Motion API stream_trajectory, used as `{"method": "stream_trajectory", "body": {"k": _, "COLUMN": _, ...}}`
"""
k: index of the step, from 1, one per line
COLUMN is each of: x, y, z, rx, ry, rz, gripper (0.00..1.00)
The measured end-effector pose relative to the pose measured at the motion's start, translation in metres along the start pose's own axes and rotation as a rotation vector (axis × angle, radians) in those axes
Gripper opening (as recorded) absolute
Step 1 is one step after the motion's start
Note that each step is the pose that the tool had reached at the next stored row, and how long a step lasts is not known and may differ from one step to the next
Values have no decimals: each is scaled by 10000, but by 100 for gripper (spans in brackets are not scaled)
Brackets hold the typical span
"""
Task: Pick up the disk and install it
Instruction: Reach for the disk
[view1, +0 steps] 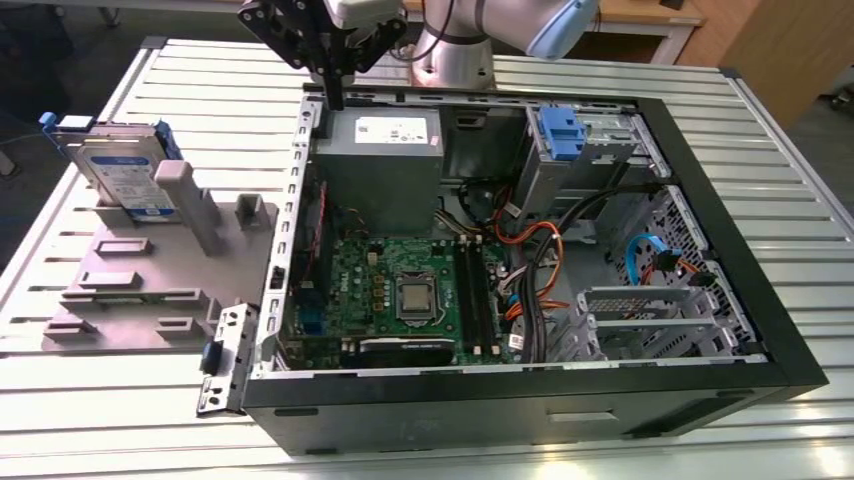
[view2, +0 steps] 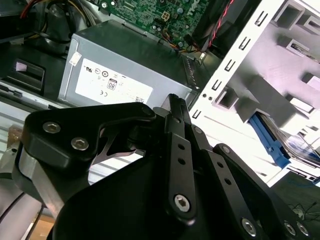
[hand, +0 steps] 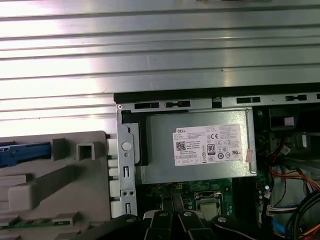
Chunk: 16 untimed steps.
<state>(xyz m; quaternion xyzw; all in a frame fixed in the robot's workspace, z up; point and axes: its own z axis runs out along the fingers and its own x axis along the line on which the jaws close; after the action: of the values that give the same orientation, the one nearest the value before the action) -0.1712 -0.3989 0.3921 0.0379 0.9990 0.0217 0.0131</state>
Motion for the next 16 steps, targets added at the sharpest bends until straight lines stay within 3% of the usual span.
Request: {"method": "stream_trajectory", "body": {"k": 16, "x": 126, "y": -9, "z": -1, "rx": 0, "ry": 0, "rz": 0, "gripper": 11}}
